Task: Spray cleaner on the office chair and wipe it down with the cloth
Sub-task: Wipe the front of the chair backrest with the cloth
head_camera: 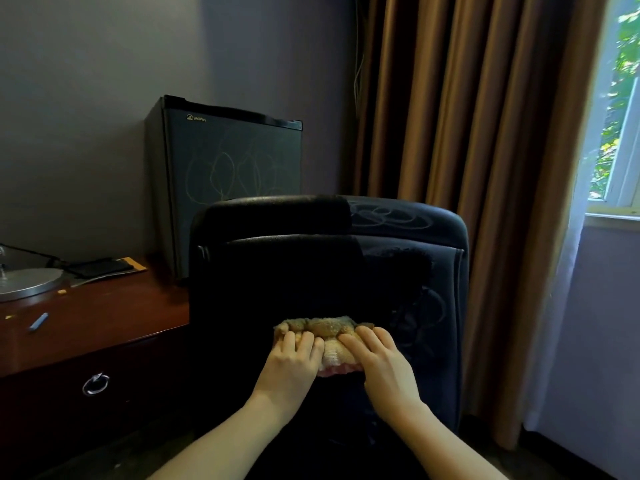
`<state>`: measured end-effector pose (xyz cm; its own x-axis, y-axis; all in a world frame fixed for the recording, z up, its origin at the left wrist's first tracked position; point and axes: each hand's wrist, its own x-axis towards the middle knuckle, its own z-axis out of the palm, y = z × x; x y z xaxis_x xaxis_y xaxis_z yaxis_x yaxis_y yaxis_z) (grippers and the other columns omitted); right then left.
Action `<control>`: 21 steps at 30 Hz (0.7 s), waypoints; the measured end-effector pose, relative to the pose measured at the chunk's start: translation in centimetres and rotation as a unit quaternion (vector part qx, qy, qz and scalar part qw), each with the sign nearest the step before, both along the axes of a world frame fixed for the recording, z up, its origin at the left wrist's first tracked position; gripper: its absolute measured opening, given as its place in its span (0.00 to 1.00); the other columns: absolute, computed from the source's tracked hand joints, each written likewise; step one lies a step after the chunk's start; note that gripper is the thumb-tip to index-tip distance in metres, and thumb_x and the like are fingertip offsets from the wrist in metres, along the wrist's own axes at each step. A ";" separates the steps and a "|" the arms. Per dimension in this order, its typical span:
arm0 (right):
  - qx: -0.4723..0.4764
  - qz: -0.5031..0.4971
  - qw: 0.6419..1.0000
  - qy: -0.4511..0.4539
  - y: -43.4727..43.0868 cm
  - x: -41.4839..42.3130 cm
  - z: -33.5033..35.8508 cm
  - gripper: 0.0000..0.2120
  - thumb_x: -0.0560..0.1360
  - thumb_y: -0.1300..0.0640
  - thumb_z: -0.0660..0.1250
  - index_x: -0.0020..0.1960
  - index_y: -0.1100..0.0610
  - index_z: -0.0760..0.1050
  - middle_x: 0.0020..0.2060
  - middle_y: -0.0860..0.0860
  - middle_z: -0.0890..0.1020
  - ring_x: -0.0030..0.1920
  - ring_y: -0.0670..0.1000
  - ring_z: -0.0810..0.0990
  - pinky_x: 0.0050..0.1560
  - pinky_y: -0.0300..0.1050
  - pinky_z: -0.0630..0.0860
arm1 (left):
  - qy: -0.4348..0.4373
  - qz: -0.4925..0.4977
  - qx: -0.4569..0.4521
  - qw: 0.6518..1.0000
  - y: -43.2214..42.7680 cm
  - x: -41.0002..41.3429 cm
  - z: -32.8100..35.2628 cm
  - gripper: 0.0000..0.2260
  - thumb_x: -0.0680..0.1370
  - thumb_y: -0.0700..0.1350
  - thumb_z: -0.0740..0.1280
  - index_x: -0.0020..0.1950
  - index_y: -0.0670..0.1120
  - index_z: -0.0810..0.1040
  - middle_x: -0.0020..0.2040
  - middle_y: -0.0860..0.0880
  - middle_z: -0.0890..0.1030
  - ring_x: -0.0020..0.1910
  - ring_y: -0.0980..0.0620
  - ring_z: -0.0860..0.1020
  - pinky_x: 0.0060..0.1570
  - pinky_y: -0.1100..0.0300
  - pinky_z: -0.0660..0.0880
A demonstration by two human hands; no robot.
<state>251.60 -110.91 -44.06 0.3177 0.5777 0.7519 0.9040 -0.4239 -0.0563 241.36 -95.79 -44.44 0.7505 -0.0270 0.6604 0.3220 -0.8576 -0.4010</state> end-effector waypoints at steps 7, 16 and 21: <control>0.014 -0.010 0.990 -0.137 -3.0 1.3 11.6 0.16 0.73 0.57 0.57 0.54 0.55 0.79 0.48 0.51 0.80 0.45 0.56 0.76 0.41 0.50 0.78 | -0.048 -0.076 0.129 0.988 -0.9 0.1 13.3 0.08 0.68 0.40 0.67 0.45 0.46 0.82 0.39 0.45 0.80 0.34 0.44 0.78 0.32 0.57 0.75; -0.038 -0.142 0.989 0.001 -4.9 8.0 24.7 0.26 0.76 0.63 0.62 0.70 0.45 0.67 0.63 0.49 0.73 0.62 0.56 0.69 0.59 0.53 0.73 | -0.011 0.028 0.054 0.998 -4.9 8.7 26.2 0.18 0.77 0.35 0.63 0.66 0.45 0.69 0.60 0.43 0.75 0.56 0.41 0.76 0.50 0.52 0.74; -0.012 -0.116 0.992 0.048 -3.6 10.0 19.3 0.28 0.76 0.65 0.60 0.73 0.46 0.63 0.70 0.49 0.67 0.67 0.56 0.65 0.69 0.50 0.64 | 0.005 0.015 -0.020 1.000 -3.8 11.1 21.5 0.22 0.75 0.36 0.64 0.68 0.47 0.67 0.65 0.43 0.71 0.62 0.39 0.71 0.54 0.51 0.73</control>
<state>261.60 -114.48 -24.77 0.5144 0.4981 0.6981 0.7725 -0.6226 -0.1251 252.49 -99.61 -22.96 0.7571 0.0224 0.6529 0.3443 -0.8631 -0.3696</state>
